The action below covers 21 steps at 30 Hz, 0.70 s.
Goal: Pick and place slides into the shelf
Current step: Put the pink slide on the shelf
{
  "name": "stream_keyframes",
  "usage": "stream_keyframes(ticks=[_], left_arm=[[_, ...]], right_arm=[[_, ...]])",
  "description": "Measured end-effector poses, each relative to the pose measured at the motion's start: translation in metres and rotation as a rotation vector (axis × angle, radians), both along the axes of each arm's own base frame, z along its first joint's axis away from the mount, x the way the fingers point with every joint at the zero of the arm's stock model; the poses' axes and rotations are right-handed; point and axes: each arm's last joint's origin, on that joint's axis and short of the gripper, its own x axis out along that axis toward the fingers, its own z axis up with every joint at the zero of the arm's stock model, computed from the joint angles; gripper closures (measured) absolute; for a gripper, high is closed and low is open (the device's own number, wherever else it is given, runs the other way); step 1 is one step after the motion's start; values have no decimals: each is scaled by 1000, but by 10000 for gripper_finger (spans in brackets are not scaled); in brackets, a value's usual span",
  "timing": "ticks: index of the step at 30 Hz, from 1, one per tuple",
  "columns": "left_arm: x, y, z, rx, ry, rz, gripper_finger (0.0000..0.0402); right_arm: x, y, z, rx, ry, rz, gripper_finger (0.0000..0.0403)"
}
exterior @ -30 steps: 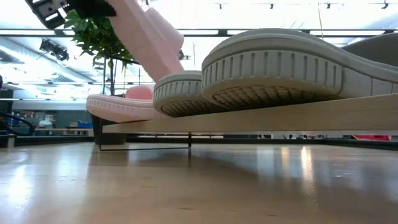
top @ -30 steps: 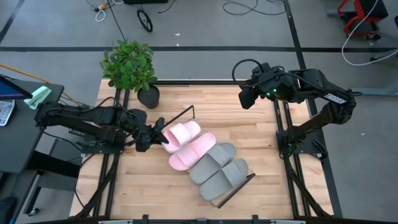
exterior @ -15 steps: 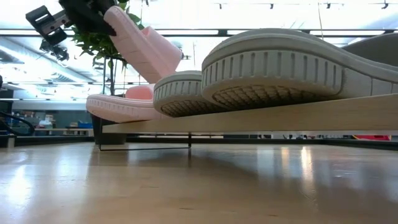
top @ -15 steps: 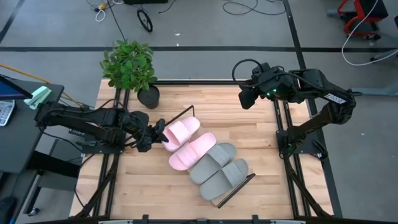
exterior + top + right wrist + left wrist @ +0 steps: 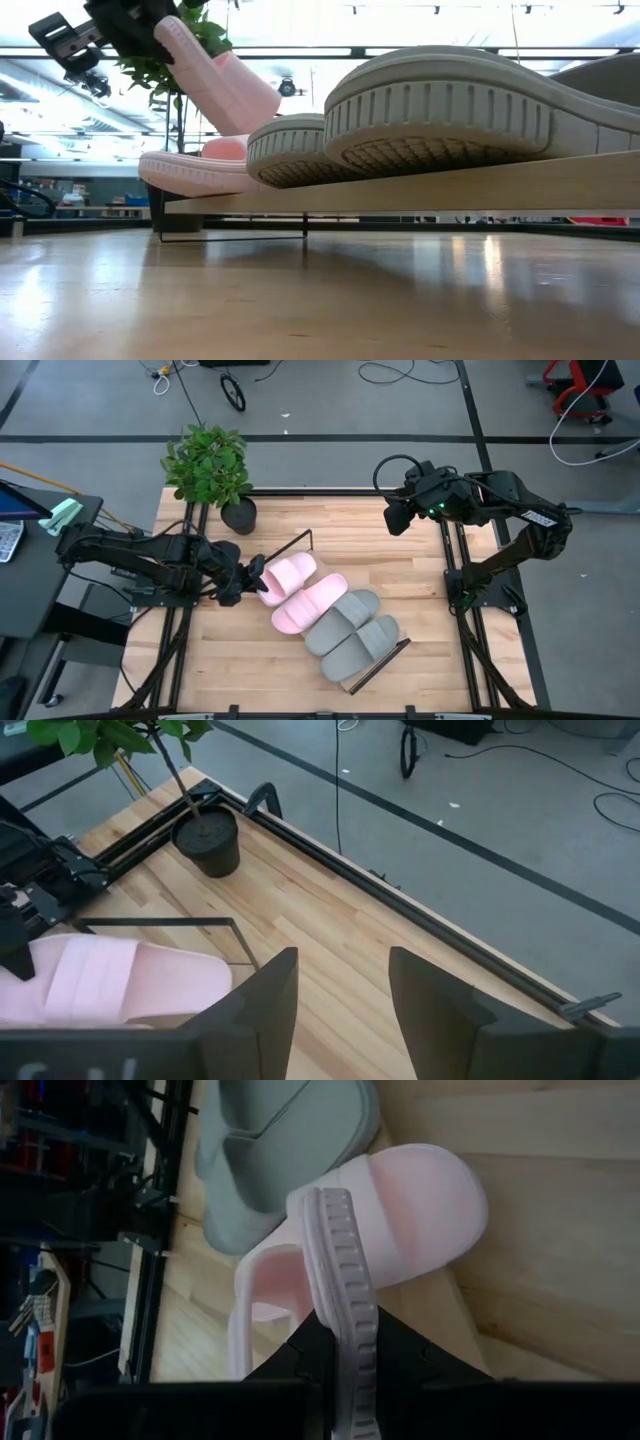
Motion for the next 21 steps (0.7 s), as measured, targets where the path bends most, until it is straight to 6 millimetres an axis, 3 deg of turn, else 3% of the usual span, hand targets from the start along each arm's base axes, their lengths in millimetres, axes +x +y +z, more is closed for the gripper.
stream_keyframes(ticks=[11,21], left_arm=[[-1,0,-4,-5,27,-11,358],[-5,0,-48,-16,74,-6,358]], right_arm=[[2,0,-1,0,5,0,254],[4,0,-3,9,16,8,258]])
